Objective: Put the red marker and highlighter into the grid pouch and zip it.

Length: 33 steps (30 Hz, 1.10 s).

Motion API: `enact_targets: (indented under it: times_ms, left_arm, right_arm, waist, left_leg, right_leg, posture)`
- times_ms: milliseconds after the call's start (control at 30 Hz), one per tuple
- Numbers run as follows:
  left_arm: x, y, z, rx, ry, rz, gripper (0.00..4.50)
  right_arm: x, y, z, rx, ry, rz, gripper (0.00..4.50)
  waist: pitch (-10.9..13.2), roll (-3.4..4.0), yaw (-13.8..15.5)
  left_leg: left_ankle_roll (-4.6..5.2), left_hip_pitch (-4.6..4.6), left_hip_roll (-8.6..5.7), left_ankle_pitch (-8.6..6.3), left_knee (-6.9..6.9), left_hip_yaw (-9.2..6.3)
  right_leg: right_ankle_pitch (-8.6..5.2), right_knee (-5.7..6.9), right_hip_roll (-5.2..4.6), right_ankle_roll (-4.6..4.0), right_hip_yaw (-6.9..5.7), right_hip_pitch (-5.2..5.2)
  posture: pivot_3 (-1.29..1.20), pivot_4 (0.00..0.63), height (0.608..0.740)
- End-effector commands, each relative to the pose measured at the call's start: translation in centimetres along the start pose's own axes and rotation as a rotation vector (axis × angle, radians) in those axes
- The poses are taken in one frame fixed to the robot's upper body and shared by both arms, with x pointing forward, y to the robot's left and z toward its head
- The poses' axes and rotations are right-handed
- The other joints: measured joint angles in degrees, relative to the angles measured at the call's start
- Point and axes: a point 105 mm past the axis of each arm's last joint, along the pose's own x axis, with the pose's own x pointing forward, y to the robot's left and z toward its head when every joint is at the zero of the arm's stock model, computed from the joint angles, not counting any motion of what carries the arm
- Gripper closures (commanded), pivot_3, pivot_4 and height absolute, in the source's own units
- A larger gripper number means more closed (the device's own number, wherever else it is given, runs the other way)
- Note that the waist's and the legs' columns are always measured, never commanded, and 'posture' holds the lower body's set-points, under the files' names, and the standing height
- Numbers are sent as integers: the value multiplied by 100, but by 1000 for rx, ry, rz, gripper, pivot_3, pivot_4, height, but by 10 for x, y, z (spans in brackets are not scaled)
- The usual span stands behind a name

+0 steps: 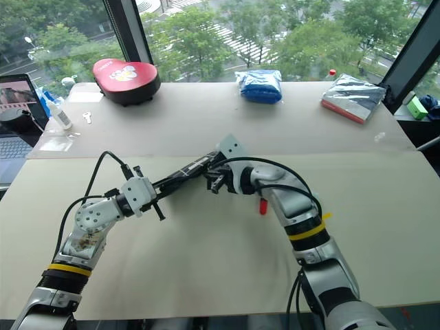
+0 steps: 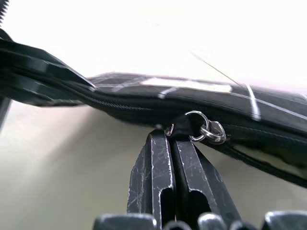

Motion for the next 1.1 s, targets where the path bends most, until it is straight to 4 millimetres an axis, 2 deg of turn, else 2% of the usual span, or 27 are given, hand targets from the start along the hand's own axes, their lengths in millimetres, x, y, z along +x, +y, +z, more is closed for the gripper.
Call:
enact_targets:
  times_ms: [33,100,200,300,333,467,533,633,767,800,867,967,1100]
  left_arm:
    - [4,7,12,32,-44,7,4500]
    - [4,7,12,33,-46,4,4500]
    - [6,8,13,33,-49,2,4500]
    - [7,9,13,34,-55,-3,4500]
    - [7,9,13,34,-55,-4,4500]
    - [6,8,13,34,-54,-10,4500]
    - [6,8,12,33,-54,-10,4500]
    - [6,6,12,31,-54,-10,4500]
    - [7,4,11,25,-54,-12,4500]
    - [7,3,11,22,-54,-12,4500]
    - [8,2,10,16,-55,-11,4500]
    - [8,1,9,11,-55,-12,4500]
    - [8,-1,7,-7,-56,7,4500]
  right_arm:
    - [-2,39,13,-99,-41,207,4462]
    - [-2,49,4,-120,-9,255,4462]
    - [4,51,-5,-123,17,248,4462]
    - [13,42,-1,-87,-9,170,4462]
    - [13,33,3,-65,-31,129,4462]
    - [-3,15,11,-59,-74,65,3373]
    - [-13,10,14,-38,-94,45,2637]
    - [-37,9,15,57,-128,44,1610]
    - [-76,26,21,115,-213,137,1610]
    - [-90,35,23,111,-241,173,1610]
    - [-111,40,19,107,-246,168,1610]
    - [-135,28,-3,111,-159,27,1610]
    - [-179,-21,-56,186,53,-385,1610]
  waist:
    - [0,0,0]
    - [0,0,-2]
    - [0,0,-11]
    - [0,0,-21]
    - [0,0,-22]
    - [0,0,-7]
    - [0,0,15]
    - [0,0,18]
    - [0,0,12]
    - [0,0,13]
    - [0,0,22]
    - [0,-3,53]
    - [0,-5,93]
  left_leg:
    - [0,-1,0,0,0,0]
    - [0,-1,0,0,0,-3]
    - [0,0,-1,0,0,-2]
    - [-3,0,-3,2,0,0]
    - [-5,1,-3,3,0,-2]
    - [-21,-1,-3,12,0,-1]
    - [-21,-3,-2,12,1,-3]
    - [-20,-11,-4,12,3,-3]
    - [-11,-16,-1,6,1,-9]
    - [1,-17,-1,-1,1,-8]
    - [9,-20,0,-5,2,-11]
    - [13,-16,0,-8,5,-11]
    - [13,-8,1,-8,8,-2]
  right_leg:
    - [0,0,0,0,1,0]
    - [0,0,0,0,-2,-1]
    - [0,0,1,0,-2,0]
    - [0,2,3,0,-1,-3]
    - [0,3,4,0,-2,-3]
    - [1,4,5,-2,0,-5]
    - [1,2,2,-1,0,-3]
    - [3,-3,-2,3,-1,-4]
    - [3,-4,-2,3,-6,-6]
    - [3,-5,-1,3,-4,-7]
    - [3,-6,-2,3,-5,-7]
    - [3,-7,-3,4,-6,2]
    - [3,-7,-3,4,0,7]
  posture:
    - [0,150,740]
    - [0,150,740]
    - [0,150,740]
    - [0,150,740]
    - [0,150,740]
    - [0,150,740]
    - [0,150,740]
    - [0,150,740]
    - [0,150,740]
    - [0,150,740]
    - [0,150,740]
    - [0,150,740]
    - [0,150,740]
